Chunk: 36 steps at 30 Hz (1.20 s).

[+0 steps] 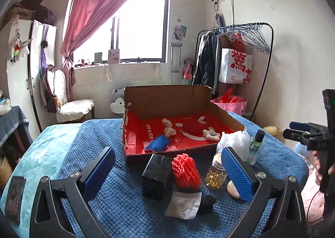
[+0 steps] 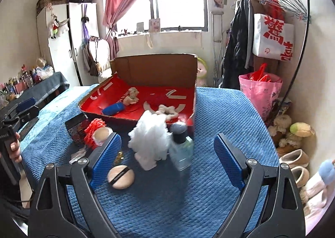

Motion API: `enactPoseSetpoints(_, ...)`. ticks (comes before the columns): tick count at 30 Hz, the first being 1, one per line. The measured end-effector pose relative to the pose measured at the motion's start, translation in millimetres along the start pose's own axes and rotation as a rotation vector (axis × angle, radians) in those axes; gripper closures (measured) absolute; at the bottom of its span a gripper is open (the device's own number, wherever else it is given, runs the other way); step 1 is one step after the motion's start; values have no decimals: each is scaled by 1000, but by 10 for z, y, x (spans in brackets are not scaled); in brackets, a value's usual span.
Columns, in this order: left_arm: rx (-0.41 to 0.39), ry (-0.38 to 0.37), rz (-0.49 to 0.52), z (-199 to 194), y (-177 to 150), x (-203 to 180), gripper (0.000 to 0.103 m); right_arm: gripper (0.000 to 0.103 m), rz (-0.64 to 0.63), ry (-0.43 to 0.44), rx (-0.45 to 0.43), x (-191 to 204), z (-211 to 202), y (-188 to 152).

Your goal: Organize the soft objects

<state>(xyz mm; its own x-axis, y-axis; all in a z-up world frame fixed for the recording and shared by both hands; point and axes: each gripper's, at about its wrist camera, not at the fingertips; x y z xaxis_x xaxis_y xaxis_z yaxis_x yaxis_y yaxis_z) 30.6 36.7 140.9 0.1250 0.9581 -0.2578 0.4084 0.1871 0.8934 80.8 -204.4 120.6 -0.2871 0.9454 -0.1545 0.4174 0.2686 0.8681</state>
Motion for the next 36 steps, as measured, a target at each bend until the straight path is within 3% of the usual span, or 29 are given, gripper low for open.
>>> enactPoseSetpoints(15,-70,32,32,21,-489,-261,0,12,-81,-74,-109,757,60,-241)
enactPoseSetpoints(36,11,89,23,266,-966,-199,0,11,28,-99,-30,741,417,-724)
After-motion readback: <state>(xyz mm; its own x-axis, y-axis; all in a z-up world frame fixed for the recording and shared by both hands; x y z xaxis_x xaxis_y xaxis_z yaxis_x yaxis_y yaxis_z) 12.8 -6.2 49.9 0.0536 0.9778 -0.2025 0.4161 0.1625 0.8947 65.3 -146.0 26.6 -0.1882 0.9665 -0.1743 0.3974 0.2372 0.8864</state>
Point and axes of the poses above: each gripper's, at about its wrist camera, not at the fingertips, and z roughly the way its jaws point, x to its left, y to its top, and after that the axes turned 14 degrees about -z, right-handed
